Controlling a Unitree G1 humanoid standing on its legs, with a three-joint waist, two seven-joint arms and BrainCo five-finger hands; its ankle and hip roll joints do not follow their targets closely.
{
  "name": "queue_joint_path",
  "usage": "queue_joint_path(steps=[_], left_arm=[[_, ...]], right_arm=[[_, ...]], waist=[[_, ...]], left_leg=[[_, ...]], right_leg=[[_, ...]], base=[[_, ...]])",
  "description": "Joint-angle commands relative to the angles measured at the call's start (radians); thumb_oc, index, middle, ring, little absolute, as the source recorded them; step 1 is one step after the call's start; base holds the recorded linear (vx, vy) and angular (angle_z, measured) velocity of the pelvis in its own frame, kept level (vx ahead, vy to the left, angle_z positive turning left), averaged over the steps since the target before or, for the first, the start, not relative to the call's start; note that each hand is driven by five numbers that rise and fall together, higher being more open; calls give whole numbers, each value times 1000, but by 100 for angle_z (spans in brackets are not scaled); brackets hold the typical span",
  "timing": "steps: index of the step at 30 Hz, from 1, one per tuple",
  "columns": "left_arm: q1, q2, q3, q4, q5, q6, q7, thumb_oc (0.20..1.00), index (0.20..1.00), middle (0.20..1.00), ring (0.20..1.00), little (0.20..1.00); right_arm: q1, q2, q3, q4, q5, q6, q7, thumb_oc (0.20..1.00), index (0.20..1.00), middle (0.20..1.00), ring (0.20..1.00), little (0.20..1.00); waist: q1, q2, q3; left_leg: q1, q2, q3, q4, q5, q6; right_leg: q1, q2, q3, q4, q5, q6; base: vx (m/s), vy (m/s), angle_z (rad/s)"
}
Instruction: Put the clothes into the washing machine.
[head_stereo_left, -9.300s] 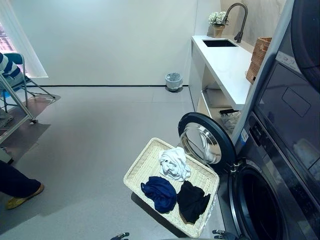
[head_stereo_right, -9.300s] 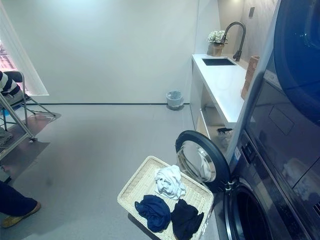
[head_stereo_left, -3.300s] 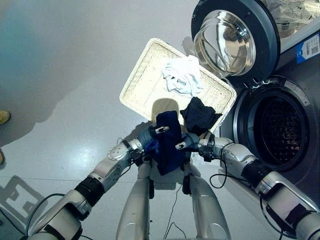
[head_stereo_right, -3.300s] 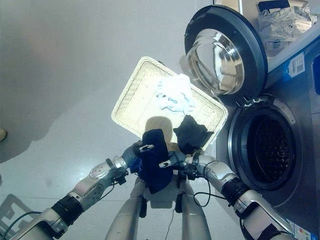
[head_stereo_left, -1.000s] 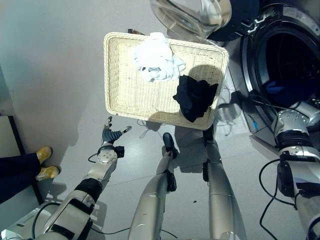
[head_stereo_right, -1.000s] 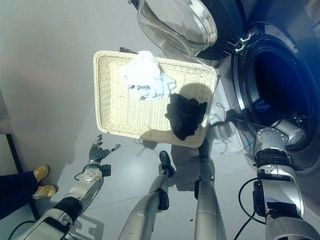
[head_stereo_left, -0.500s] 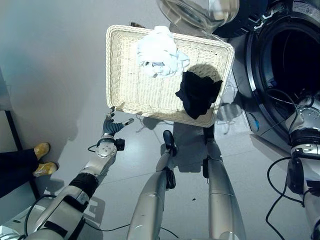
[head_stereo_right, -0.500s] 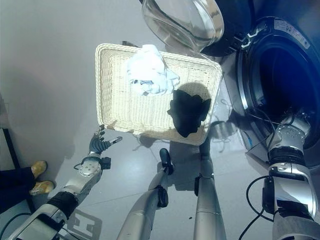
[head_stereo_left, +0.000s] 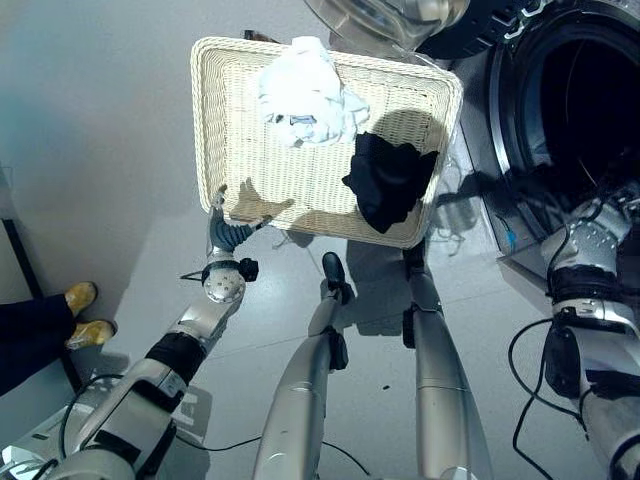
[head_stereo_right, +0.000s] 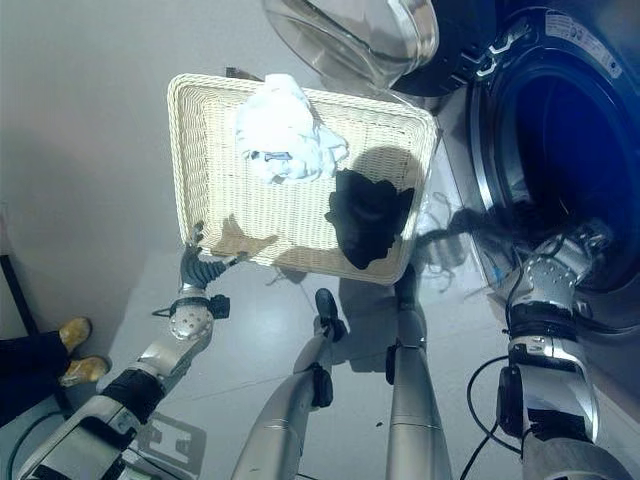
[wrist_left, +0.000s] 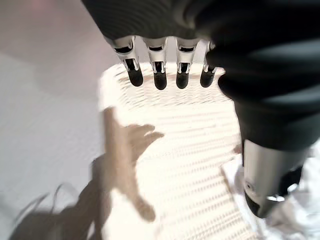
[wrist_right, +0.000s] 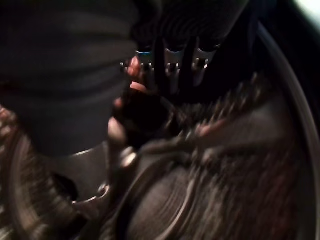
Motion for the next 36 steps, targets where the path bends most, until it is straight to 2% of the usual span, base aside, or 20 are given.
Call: queue_joint_path(steps=[1, 5, 7, 11, 15, 18, 19, 20, 21, 23, 26, 27, 29, 30, 33, 36], left_arm=[[-31, 22, 33, -14, 118, -34, 102, 1000, 1000, 1000, 1000, 1000], [-128, 24, 16, 3, 177, -14, 145, 1000, 1000, 1000, 1000, 1000], [-145, 25, 13, 6, 176, -8, 150, 1000, 1000, 1000, 1000, 1000], [-231, 11, -8, 47, 175, 55, 154, 1000, 1000, 1000, 1000, 1000], [-315, -7, -8, 142, 151, 120, 146, 1000, 1000, 1000, 1000, 1000], [-324, -11, -4, 154, 148, 127, 144, 1000, 1000, 1000, 1000, 1000], [-387, -28, 19, 263, 110, 189, 162, 1000, 1000, 1000, 1000, 1000], [-393, -26, 18, 271, 98, 190, 165, 1000, 1000, 1000, 1000, 1000], [-410, -26, 30, 310, 79, 212, 168, 1000, 1000, 1000, 1000, 1000], [-443, -24, 49, 357, 32, 229, 177, 1000, 1000, 1000, 1000, 1000], [-478, -14, 66, 415, -1, 258, 175, 1000, 1000, 1000, 1000, 1000], [-512, -1, 71, 479, -11, 289, 164, 1000, 1000, 1000, 1000, 1000], [-521, 3, 71, 492, -18, 299, 163, 1000, 1000, 1000, 1000, 1000], [-553, 18, 68, 546, -37, 332, 151, 1000, 1000, 1000, 1000, 1000], [-621, 42, 61, 643, -99, 329, 144, 1000, 1000, 1000, 1000, 1000], [-646, 51, 59, 662, -124, 322, 162, 1000, 1000, 1000, 1000, 1000]], right_arm=[[44, -17, 15, -54, -5, 10, -3, 1000, 1000, 1000, 1000, 1000], [108, 114, 15, -96, -5, -2, 41, 1000, 1000, 1000, 1000, 1000], [118, 127, 21, -94, -5, 8, 46, 1000, 1000, 1000, 1000, 1000], [167, 157, 104, -12, -5, 57, 147, 1000, 1000, 1000, 1000, 1000], [229, 211, 172, -19, -143, 76, 167, 1000, 1000, 1000, 1000, 1000], [233, 214, 178, -21, -156, 78, 168, 1000, 1000, 1000, 1000, 1000], [271, 251, 249, -52, -257, 94, 174, 1000, 1000, 1000, 1000, 1000], [273, 255, 255, -55, -264, 93, 174, 1000, 1000, 1000, 1000, 1000], [297, 268, 294, -72, -308, 98, 176, 1000, 1000, 1000, 1000, 1000], [321, 284, 344, -107, -349, 105, 172, 1000, 1000, 1000, 1000, 1000], [345, 292, 386, -135, -369, 113, 175, 1000, 1000, 1000, 1000, 1000], [364, 299, 417, -157, -373, 124, 178, 1000, 1000, 1000, 1000, 1000], [367, 298, 424, -160, -370, 125, 179, 1000, 1000, 1000, 1000, 1000], [377, 300, 444, -176, -373, 134, 178, 1000, 1000, 1000, 1000, 1000], [406, 292, 503, -220, -377, 140, 195, 1000, 1000, 1000, 1000, 1000], [425, 285, 523, -250, -395, 140, 206, 1000, 1000, 1000, 1000, 1000]], waist=[[-34, 69, 3], [-49, 65, 3], [-52, 65, 3], [-77, 56, 3], [-110, 27, 3], [-113, 24, 3], [-140, -9, 3], [-142, -13, 3], [-150, -31, 3], [-163, -54, 3], [-179, -74, 3], [-193, -89, 3], [-196, -93, 3], [-208, -105, 3], [-238, -134, 3], [-247, -145, 3]], left_leg=[[-76, -9, 3, 149, -69, -59], [-78, -11, 12, 145, -67, -56], [-79, -11, 15, 144, -66, -56], [-78, -9, 37, 137, -64, -55], [-91, -3, 59, 158, -72, -52], [-93, -2, 63, 162, -75, -51], [-118, 2, 76, 212, -98, -44], [-121, 3, 77, 218, -101, -43], [-111, 1, 65, 252, -141, -45], [-128, 6, 70, 288, -162, -40], [-143, 11, 78, 323, -183, -37], [-153, 17, 84, 341, -194, -36], [-156, 18, 86, 345, -197, -35], [-165, 23, 90, 353, -202, -34], [-188, 33, 102, 358, -208, -32], [-202, 34, 103, 359, -210, -31]], right_leg=[[-2, 76, -56, 164, -181, 18], [-10, 83, -44, 164, -176, 17], [-12, 84, -42, 163, -174, 17], [-16, 87, -25, 140, -159, 19], [-27, 93, -12, 125, -138, 22], [-29, 93, -10, 124, -137, 22], [-48, 93, -2, 121, -126, 23], [-51, 93, 0, 122, -125, 23], [-36, 94, 4, 129, -147, 29], [-48, 94, 4, 132, -146, 30], [-60, 94, 7, 137, -145, 30], [-69, 95, 12, 140, -143, 32], [-72, 95, 13, 139, -141, 33], [-79, 98, 19, 135, -136, 35], [-102, 107, 34, 112, -118, 35], [-113, 112, 45, 105, -114, 35]], base=[[0, 0, 0], [-8, 50, 0], [-2, 77, 4], [-22, 108, -1], [-20, 76, -3], [-4, 64, -5], [-5, 134, -6], [52, 200, -7], [60, 98, -10], [37, 95, -20], [8, 70, -22], [5, 68, -9], [5, 61, -16], [9, 89, -17], [16, 110, -14], [15, 54, -24]])
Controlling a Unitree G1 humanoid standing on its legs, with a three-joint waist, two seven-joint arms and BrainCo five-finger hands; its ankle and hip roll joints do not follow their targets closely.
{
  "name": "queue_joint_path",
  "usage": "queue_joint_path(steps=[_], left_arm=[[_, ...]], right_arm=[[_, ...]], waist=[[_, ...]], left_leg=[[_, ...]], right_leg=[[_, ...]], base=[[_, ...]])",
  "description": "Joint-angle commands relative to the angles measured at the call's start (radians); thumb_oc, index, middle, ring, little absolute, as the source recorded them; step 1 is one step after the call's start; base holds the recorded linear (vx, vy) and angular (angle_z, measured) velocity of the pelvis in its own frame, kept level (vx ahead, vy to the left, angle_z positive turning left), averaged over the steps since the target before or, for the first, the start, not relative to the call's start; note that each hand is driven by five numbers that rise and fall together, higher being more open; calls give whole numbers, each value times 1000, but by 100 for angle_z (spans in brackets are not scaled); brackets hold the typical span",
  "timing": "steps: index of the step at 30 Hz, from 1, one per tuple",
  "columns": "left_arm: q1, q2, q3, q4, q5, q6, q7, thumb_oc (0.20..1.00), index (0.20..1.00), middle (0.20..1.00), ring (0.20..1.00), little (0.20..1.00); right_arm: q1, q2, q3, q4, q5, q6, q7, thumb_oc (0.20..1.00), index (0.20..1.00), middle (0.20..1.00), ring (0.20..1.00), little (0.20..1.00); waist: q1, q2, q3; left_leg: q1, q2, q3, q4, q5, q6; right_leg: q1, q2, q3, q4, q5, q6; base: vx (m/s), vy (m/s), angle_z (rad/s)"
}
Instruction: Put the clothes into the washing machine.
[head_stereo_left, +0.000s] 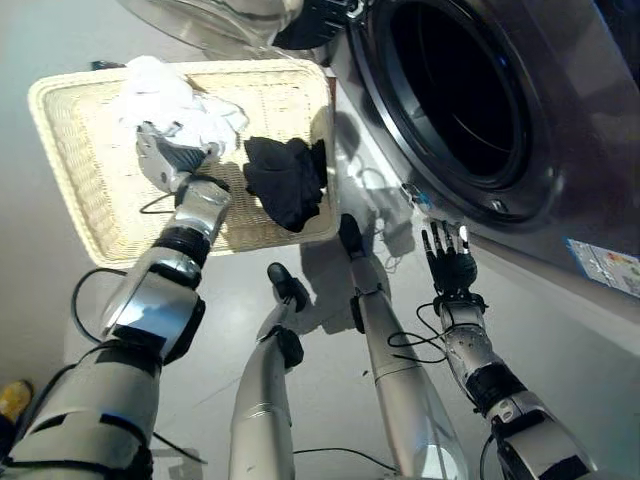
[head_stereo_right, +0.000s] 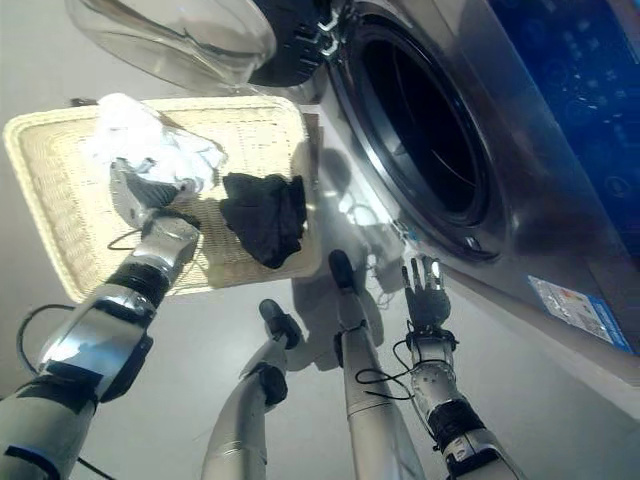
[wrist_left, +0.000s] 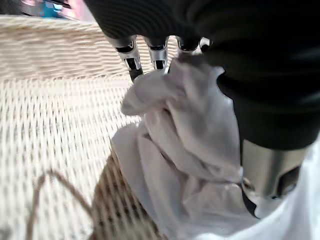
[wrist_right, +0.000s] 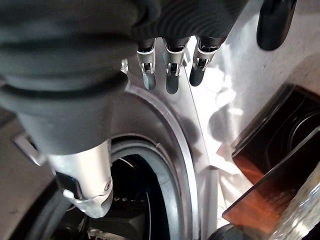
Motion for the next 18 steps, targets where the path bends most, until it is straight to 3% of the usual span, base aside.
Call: queue_joint_path(steps=[1, 6, 10, 12, 13, 18], left_arm=[[-26, 67, 18, 38, -41, -6, 11, 1000, 1000, 1000, 1000, 1000], [-50, 65, 46, 54, -122, -84, 81, 1000, 1000, 1000, 1000, 1000], [-61, 41, 69, 20, -168, -206, 58, 1000, 1000, 1000, 1000, 1000], [-54, 19, 73, -22, -191, -254, 47, 363, 363, 363, 363, 363], [-48, 12, 74, -42, -199, -274, 44, 200, 200, 200, 200, 200], [-28, -12, 72, -145, -230, -322, 29, 200, 200, 200, 200, 200]], right_arm=[[23, 3, 24, -86, -33, 2, 37, 1000, 1000, 1000, 1000, 1000], [55, 5, 53, -146, -40, 13, 56, 1000, 1000, 1000, 1000, 1000], [59, 13, 78, -191, -87, 17, 41, 1000, 1000, 1000, 1000, 1000], [63, 19, 90, -215, -137, 28, 27, 1000, 1000, 1000, 1000, 1000], [64, 20, 95, -224, -158, 30, 19, 1000, 1000, 1000, 1000, 1000], [74, 9, 120, -268, -345, 34, -7, 1000, 1000, 1000, 1000, 1000]], waist=[[-16, -47, 11], [-27, -70, 11], [-26, -82, 11], [-23, -84, 11], [-21, -84, 11], [-10, -83, 11]], left_leg=[[-21, -49, 17, 67, -52, -11], [-59, -49, -2, 88, -64, -8], [-80, -51, -19, 85, -63, -7], [-89, -53, -26, 74, -56, -8], [-91, -54, -29, 69, -53, -7], [-95, -61, -46, 43, -36, -4]], right_leg=[[5, 37, -62, 76, -139, 35], [-27, 48, -53, 84, -139, 34], [-46, 55, -52, 75, -131, 32], [-52, 60, -51, 71, -128, 29], [-54, 61, -51, 71, -128, 29], [-55, 69, -52, 70, -131, 24]], base=[[15, 50, -12], [16, 7, -5], [0, 0, 0], [0, 0, 0], [-3, -22, 4], [-4, -11, 6]])
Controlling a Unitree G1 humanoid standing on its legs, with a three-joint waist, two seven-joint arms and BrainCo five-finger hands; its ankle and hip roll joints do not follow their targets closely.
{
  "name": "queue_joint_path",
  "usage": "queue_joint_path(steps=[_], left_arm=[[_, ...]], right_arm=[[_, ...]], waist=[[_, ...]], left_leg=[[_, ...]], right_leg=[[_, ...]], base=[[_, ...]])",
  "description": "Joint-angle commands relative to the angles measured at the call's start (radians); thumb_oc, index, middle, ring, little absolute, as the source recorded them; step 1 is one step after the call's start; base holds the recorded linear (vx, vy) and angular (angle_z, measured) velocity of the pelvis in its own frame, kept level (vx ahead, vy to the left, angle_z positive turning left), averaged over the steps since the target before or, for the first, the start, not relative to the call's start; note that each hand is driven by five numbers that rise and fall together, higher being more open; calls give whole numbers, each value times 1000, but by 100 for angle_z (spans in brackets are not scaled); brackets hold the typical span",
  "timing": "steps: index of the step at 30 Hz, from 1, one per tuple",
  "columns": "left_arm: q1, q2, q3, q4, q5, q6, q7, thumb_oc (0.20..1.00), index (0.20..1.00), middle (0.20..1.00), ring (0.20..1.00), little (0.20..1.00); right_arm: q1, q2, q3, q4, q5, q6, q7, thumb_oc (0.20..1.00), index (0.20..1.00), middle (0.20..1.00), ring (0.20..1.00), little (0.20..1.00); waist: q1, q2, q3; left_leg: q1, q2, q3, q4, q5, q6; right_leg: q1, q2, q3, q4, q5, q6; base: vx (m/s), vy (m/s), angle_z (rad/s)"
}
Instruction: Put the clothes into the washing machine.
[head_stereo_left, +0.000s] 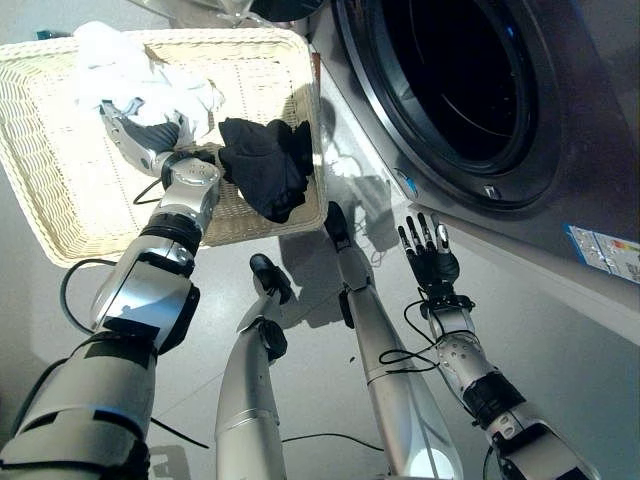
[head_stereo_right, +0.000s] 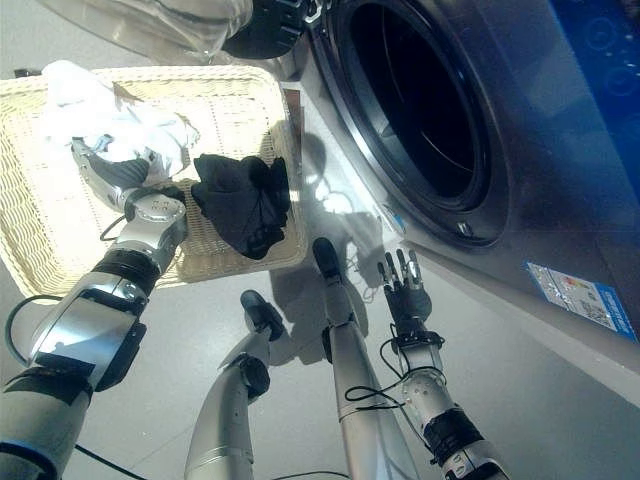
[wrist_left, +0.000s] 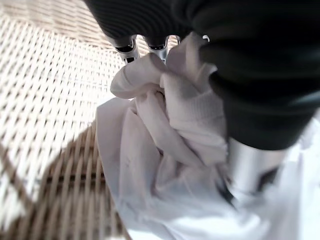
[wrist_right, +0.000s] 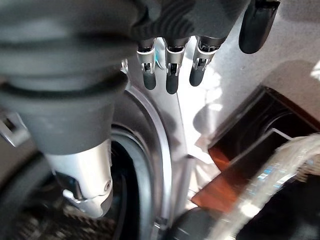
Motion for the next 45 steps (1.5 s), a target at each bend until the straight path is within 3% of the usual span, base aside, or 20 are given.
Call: queue_joint_path(steps=[1, 4, 8, 13, 17, 18, 22, 28, 29, 32, 33, 34, 37, 41, 45], left_arm=[[-8, -1, 3, -79, -43, -52, -75, 200, 200, 200, 200, 200], [44, 14, 15, -149, -22, -62, -42, 200, 200, 200, 200, 200], [91, 34, 33, -183, -8, -54, 0, 200, 200, 200, 200, 200], [192, 50, 86, -218, -24, -92, 11, 200, 200, 200, 200, 200], [263, 58, 106, -266, 3, -95, -11, 200, 200, 200, 200, 200], [274, 60, 110, -282, 20, -97, -19, 200, 200, 200, 200, 200], [330, 64, 117, -325, 73, -97, -73, 200, 200, 200, 200, 200], [416, 49, 120, -484, 154, -206, -298, 200, 200, 200, 200, 200], [449, 38, 125, -589, 138, -232, -435, 200, 200, 200, 200, 200], [496, 26, 129, -691, 62, -269, -625, 200, 200, 200, 200, 200], [529, 16, 123, -781, 25, -267, -740, 200, 200, 200, 200, 200], [539, 17, 120, -807, 13, -262, -761, 200, 200, 200, 200, 200], [597, 0, 98, -966, -85, -240, -960, 200, 200, 200, 200, 200], [602, -6, 68, -1039, -141, -205, -1049, 200, 200, 200, 200, 200], [593, -14, 19, -1111, -221, -128, -1151, 200, 200, 200, 200, 200]], right_arm=[[37, -1, 25, -117, -198, -4, -16, 1000, 1000, 1000, 1000, 1000], [40, -44, 45, -159, -350, -42, -28, 1000, 1000, 1000, 1000, 1000], [46, -65, 37, -203, -383, -56, -27, 1000, 1000, 1000, 1000, 1000], [53, -78, 26, -275, -441, -65, -57, 1000, 1000, 1000, 1000, 1000], [41, -103, 29, -324, -561, -63, -118, 1000, 1000, 1000, 1000, 1000], [24, -112, 29, -334, -603, -55, -143, 1000, 1000, 1000, 1000, 1000], [-3, -142, 24, -335, -679, -34, -181, 1000, 1000, 1000, 1000, 1000], [-78, -176, 20, -333, -809, 105, -178, 1000, 1000, 1000, 1000, 1000], [-120, -194, 28, -324, -905, 146, -202, 1000, 1000, 1000, 1000, 1000], [-167, -213, 34, -309, -1012, 193, -224, 1000, 1000, 1000, 1000, 1000], [-201, -232, 41, -297, -1073, 233, -216, 1000, 1000, 1000, 1000, 1000], [-210, -236, 42, -297, -1083, 246, -214, 1000, 1000, 1000, 1000, 1000], [-266, -263, 71, -296, -1158, 326, -162, 1000, 1000, 1000, 1000, 1000], [-305, -268, 102, -288, -1164, 369, -110, 1000, 1000, 1000, 1000, 1000], [-349, -259, 158, -286, -1153, 409, -64, 1000, 1000, 1000, 1000, 1000]], waist=[[-1, -44, 26], [23, -38, 26], [41, -33, 26], [74, -21, 26], [100, -16, 26], [106, -16, 26], [132, -8, 26], [186, 10, 26], [211, 17, 26], [235, 25, 26], [251, 30, 26], [254, 31, 26], [281, 42, 26], [292, 47, 26], [301, 51, 26]], left_leg=[[33, -68, -18, -48, 1, -10], [56, -70, -31, -85, 28, -17], [87, -68, -38, -118, 49, -24], [147, -73, -59, -167, 76, -30], [185, -78, -74, -182, 93, -32], [169, -78, -66, -188, 123, -27], [197, -81, -83, -200, 131, -26], [250, -86, -110, -259, 152, -24], [270, -90, -123, -285, 161, -22], [286, -97, -138, -303, 167, -19], [292, -102, -147, -304, 166, -17], [293, -104, -150, -304, 166, -16], [300, -114, -168, -307, 165, -9], [304, -120, -176, -304, 164, -5], [307, -126, -180, -297, 162, 0]], right_leg=[[28, 65, -55, 70, -151, 14], [59, 62, -69, 58, -158, 11], [92, 55, -86, 47, -163, 11], [157, 48, -111, 37, -177, 9], [201, 43, -129, 47, -185, 6], [186, 41, -135, 46, -160, 0], [221, 36, -152, 58, -174, -1], [278, 34, -184, 60, -190, 3], [299, 30, -201, 49, -188, 5], [316, 25, -217, 38, -184, 7], [323, 20, -228, 35, -183, 9], [324, 19, -230, 35, -183, 9], [334, 13, -246, 36, -184, 9], [341, 7, -257, 39, -186, 10], [346, -2, -268, 43, -186, 11]], base=[[-12, -5, 6], [-26, -13, 11], [-37, -18, 17], [-55, 7, 14], [-91, 6, 13], [-122, -15, 18], [-62, -4, 19], [-42, -23, 18], [-49, -64, 26], [-36, -52, 27], [-31, -40, 25], [-35, -44, 17], [-24, -35, 18], [-17, -25, 17], [-13, -11, 4]])
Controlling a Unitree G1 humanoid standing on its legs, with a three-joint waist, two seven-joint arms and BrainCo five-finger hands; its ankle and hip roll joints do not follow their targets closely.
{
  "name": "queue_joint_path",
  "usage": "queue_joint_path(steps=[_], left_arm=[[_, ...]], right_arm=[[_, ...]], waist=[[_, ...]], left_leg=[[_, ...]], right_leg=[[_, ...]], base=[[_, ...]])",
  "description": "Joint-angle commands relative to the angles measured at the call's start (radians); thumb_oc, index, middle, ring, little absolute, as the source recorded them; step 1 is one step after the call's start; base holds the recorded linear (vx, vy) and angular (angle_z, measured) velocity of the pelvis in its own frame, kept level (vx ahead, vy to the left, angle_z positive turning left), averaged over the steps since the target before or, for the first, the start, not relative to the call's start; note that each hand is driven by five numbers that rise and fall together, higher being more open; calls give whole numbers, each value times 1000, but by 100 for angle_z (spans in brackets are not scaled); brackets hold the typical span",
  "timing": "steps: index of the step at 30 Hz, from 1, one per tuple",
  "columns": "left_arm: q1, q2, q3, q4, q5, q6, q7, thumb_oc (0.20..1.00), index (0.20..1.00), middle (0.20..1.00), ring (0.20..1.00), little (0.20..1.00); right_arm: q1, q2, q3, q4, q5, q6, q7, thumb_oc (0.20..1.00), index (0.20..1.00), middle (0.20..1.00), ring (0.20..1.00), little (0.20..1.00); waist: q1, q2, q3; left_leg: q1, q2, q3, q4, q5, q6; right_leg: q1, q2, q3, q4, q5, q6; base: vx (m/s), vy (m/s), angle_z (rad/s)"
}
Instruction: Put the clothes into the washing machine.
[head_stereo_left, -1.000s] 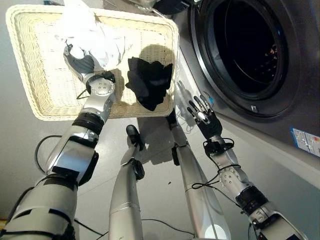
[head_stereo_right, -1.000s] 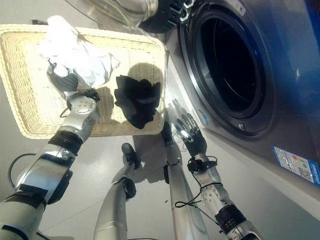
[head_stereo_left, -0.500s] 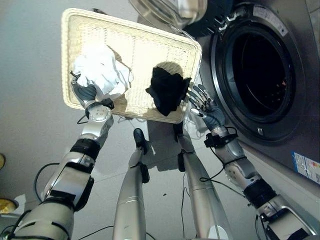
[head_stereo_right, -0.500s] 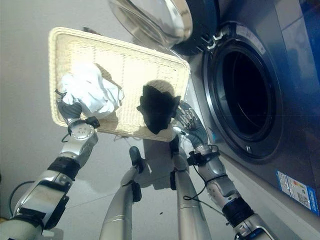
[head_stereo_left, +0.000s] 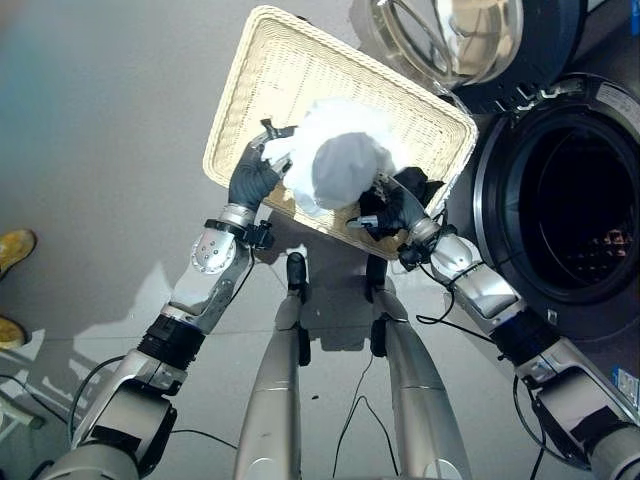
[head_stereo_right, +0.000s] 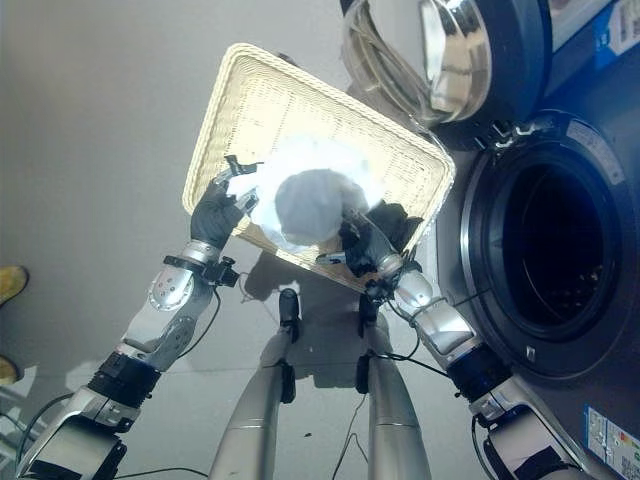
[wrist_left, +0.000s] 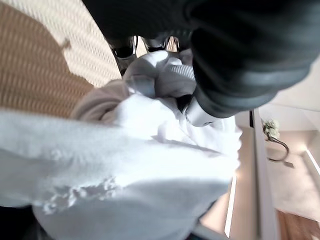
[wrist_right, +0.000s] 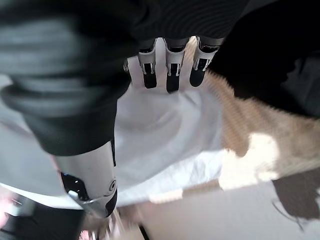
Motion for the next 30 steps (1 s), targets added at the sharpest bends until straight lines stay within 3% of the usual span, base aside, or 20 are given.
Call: queue_joint_path(steps=[1, 7, 13, 17, 20, 22, 23, 30], left_arm=[[-36, -22, -5, -153, -86, 8, -111, 200, 200, 200, 200, 200], [-29, -29, -69, -198, -130, 73, -153, 200, 200, 200, 200, 200], [15, -45, -104, -225, -190, 132, -199, 200, 200, 200, 200, 200], [34, -50, -130, -214, -156, 114, -140, 200, 200, 200, 200, 200], [67, -43, -130, -180, -89, 62, -21, 200, 200, 200, 200, 200], [69, -42, -130, -178, -86, 58, -14, 200, 200, 200, 200, 200], [101, -37, -112, -168, -58, 24, 41, 200, 200, 200, 200, 200], [196, -25, -66, -162, 10, 3, 88, 200, 200, 200, 200, 200]], right_arm=[[-24, -8, 28, -59, 2, 0, 41, 1000, 1000, 1000, 1000, 1000], [-24, 19, 58, -72, 92, -28, -35, 1000, 1000, 1000, 1000, 1000], [7, 61, 68, -95, 274, -45, -11, 1000, 1000, 1000, 1000, 1000], [32, 92, 71, -116, 426, -44, 25, 1000, 1000, 1000, 1000, 1000], [90, 119, 55, -145, 625, -66, 61, 1000, 1000, 1000, 1000, 1000], [94, 120, 54, -146, 637, -71, 59, 1000, 1000, 1000, 1000, 1000], [140, 130, 36, -170, 722, -98, 64, 1000, 1000, 1000, 1000, 1000], [262, 142, -27, -220, 909, -144, 147, 1000, 1000, 1000, 1000, 1000]], waist=[[-11, 52, 7], [-15, 54, 7], [-20, 60, 7], [-23, 63, 7], [-27, 61, 7], [-27, 61, 7], [-29, 59, 7], [-38, 63, 7]], left_leg=[[23, -95, 44, -16, -41, 33], [20, -99, 52, -6, -46, 39], [21, -101, 66, -15, -46, 42], [19, -100, 75, -17, -44, 42], [23, -101, 83, -23, -43, 42], [23, -101, 84, -24, -42, 42], [25, -101, 89, -31, -40, 42], [28, -92, 120, -47, -36, 39]], right_leg=[[42, 43, -33, 38, -98, 53], [43, 35, -31, 27, -88, 57], [45, 30, -30, 0, -72, 60], [42, 30, -30, -10, -65, 61], [48, 24, -34, -33, -53, 66], [48, 23, -34, -34, -52, 66], [51, 22, -36, -48, -45, 70], [53, 14, -46, -69, -32, 77]], base=[[-8, 1, 4], [-4, 0, 3], [-2, 2, -1], [-2, 9, -2], [-3, 12, -2], [-4, 0, -2], [-13, 1, -6], [-4, -9, -7]])
